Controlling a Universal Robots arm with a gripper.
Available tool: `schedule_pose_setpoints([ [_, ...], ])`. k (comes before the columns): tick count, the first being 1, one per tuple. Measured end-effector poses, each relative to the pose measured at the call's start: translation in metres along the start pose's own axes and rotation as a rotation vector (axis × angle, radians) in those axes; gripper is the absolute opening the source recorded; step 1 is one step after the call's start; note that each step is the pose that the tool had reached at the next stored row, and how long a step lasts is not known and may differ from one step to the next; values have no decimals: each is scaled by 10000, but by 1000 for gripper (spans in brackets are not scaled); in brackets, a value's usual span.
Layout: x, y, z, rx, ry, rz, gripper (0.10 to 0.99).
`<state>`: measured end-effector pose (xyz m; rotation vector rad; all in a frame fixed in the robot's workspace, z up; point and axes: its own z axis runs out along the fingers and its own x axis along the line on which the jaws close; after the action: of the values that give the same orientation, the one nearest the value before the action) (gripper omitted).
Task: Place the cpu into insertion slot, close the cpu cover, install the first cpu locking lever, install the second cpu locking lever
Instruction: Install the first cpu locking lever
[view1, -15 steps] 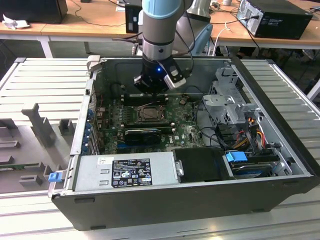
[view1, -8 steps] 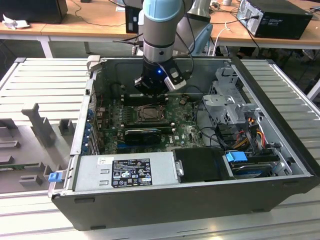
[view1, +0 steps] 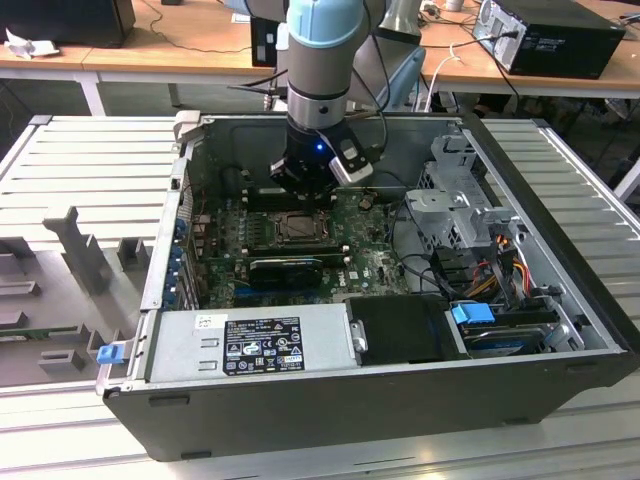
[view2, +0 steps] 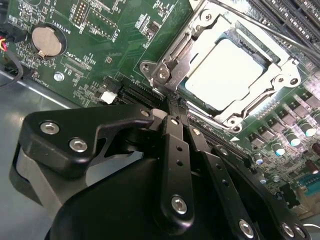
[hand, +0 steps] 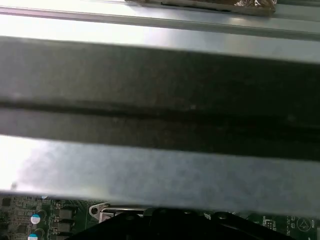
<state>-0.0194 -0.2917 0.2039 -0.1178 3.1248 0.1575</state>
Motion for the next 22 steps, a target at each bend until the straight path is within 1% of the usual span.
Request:
schedule_pose_setpoints([
  [2, -2, -2, 12, 30, 4, 2, 106],
  [7, -5, -3, 27, 22, 2, 2, 106],
  [10, -5, -3, 26, -44, -5, 0, 106],
  [11, -5, -2, 20, -46, -5, 1, 106],
  [13, -6, 1, -10, -48, -5, 1, 106],
  [14, -6, 7, -67, -47, -5, 2, 106],
  [15, -7, 10, -98, -46, -4, 1, 106],
  [18, -8, 16, -162, -45, -3, 1, 106],
  [22, -7, 2, -168, -46, -4, 0, 106],
])
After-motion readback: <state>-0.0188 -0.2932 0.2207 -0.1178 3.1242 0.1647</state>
